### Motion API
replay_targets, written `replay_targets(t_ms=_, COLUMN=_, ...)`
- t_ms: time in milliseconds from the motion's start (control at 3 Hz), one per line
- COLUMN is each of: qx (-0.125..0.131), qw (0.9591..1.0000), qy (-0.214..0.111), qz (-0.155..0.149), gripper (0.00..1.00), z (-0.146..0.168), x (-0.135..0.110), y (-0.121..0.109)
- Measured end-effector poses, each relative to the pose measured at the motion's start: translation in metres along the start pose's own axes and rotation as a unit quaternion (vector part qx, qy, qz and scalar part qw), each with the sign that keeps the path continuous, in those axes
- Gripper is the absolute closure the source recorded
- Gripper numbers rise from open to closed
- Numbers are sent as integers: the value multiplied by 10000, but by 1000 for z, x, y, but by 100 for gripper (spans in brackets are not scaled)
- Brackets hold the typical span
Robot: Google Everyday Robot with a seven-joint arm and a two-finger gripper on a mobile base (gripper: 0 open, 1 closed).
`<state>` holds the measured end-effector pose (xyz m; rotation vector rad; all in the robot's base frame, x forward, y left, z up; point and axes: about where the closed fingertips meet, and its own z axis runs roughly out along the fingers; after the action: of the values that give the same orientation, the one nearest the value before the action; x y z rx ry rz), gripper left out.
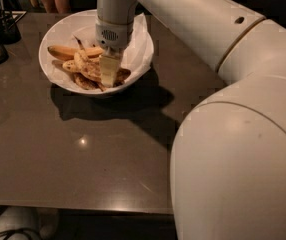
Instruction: Pick banana from white bowl
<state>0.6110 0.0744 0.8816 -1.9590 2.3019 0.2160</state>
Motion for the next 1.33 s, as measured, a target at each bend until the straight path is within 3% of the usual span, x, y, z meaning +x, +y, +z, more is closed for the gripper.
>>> replay_targets(t_ms=333, qx=86, qw=9999, qy=-112, qz=-31, gripper=100, z=1, x=-6, y=-4)
replay_targets(t_ms=1000, qx=447, qw=9965, qy=-638, qz=-309, gripper=100, z=-46, x=0, y=20)
replay_targets(t_ms=1333, qx=462, qw=9963, qy=-651, qz=-314, gripper=100, z=-48, x=0, y=20)
